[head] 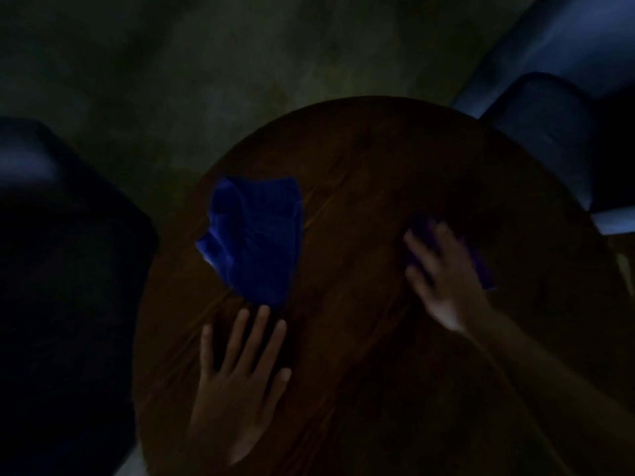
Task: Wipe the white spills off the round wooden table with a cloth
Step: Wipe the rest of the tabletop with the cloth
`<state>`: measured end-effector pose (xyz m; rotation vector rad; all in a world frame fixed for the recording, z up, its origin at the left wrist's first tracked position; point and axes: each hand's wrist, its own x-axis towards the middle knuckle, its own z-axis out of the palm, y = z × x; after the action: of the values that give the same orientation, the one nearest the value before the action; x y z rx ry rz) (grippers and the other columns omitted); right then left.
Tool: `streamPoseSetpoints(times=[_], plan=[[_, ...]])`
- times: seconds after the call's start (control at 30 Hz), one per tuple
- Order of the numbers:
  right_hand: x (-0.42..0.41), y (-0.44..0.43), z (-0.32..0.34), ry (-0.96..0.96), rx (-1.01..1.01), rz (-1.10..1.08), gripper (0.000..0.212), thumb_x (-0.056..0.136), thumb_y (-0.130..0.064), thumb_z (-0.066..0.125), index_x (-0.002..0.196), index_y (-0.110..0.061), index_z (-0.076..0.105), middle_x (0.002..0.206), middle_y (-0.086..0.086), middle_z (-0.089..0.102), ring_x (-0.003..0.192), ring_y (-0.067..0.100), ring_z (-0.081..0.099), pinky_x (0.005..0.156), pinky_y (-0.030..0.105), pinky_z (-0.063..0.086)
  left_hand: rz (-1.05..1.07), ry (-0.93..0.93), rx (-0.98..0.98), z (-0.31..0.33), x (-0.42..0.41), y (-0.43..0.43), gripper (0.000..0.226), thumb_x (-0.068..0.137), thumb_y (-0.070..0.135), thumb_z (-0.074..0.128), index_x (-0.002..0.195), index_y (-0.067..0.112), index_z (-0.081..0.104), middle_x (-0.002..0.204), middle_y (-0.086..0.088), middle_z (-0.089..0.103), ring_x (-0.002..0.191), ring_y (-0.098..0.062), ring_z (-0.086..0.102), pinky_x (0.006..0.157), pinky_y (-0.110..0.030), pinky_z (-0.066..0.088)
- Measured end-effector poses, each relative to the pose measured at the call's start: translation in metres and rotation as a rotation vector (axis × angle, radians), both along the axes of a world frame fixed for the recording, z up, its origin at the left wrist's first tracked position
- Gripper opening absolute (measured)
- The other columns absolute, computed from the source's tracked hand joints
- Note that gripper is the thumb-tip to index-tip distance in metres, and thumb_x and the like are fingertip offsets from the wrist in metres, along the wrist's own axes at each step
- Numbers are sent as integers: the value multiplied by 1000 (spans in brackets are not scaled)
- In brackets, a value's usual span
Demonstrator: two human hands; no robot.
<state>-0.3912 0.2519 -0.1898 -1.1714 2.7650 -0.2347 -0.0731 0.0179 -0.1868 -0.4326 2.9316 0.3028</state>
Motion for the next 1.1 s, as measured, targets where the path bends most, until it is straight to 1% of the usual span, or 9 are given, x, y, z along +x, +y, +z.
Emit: streamPoseSetpoints(times=[0.1,0.17,0.33,0.4,0.5,0.63,0.87,0.97,1.1], plan=[[-48,-41,9,-115,-28,-449,70,97,-70,11,161,-45,11,173,7,8,159,28,5,125,59,15,-44,-50,5,-7,-17,28,64,107,60,19,165,32,14,171,-2,18,160,-25,1,122,-61,1],[-22,-59,4,-52,-51,-386,67,100,-63,16,161,-37,28,171,11,19,158,32,16,123,60,20,-32,-88,-21,-11,-18,34,64,106,60,20,163,31,20,170,-3,21,158,-25,5,123,-61,-1],[123,-21,-11,-83,-4,824,59,106,-46,37,163,-41,19,173,4,9,160,24,-2,126,51,-2,-43,-134,-44,-13,-16,34,65,106,59,19,164,31,14,172,-5,19,160,-26,4,124,-62,2],[87,-24,-8,-74,33,1017,68,103,-48,42,164,-39,12,173,5,8,160,25,2,126,50,7,-44,-144,-62,-11,-18,36,67,105,60,20,165,29,14,171,-5,20,159,-28,9,121,-63,9],[-2,-70,-1,73,-16,560,66,101,-42,45,163,-32,25,168,14,23,154,34,23,118,57,34,-36,-133,-81,-11,-17,34,68,106,59,19,167,29,11,174,-3,11,161,-24,1,122,-63,6],[-39,-125,9,-79,-103,-150,55,109,-51,25,162,-37,24,171,7,19,159,28,12,125,56,17,-31,-145,-117,-15,-16,35,69,105,60,20,167,30,9,175,-2,5,161,-24,-1,123,-61,3],[62,-65,-4,-114,-177,880,53,106,-48,38,157,-34,36,168,4,27,156,24,22,124,46,16,-19,-187,-142,-9,-17,38,67,106,60,19,166,31,11,175,-3,7,161,-24,-2,123,-58,6],[-29,-24,0,-278,-344,411,59,103,-29,49,160,-25,35,162,8,39,148,34,41,114,49,39,-13,-203,-131,-5,-21,41,67,107,59,17,167,32,5,174,-7,13,160,-21,-8,125,-54,-3],[-98,45,8,-59,-109,-345,55,109,-52,25,161,-36,26,167,19,24,157,38,16,122,60,25,19,-184,-68,11,-35,51,68,106,61,16,166,35,-3,175,-2,0,159,-18,-13,125,-50,-16]])
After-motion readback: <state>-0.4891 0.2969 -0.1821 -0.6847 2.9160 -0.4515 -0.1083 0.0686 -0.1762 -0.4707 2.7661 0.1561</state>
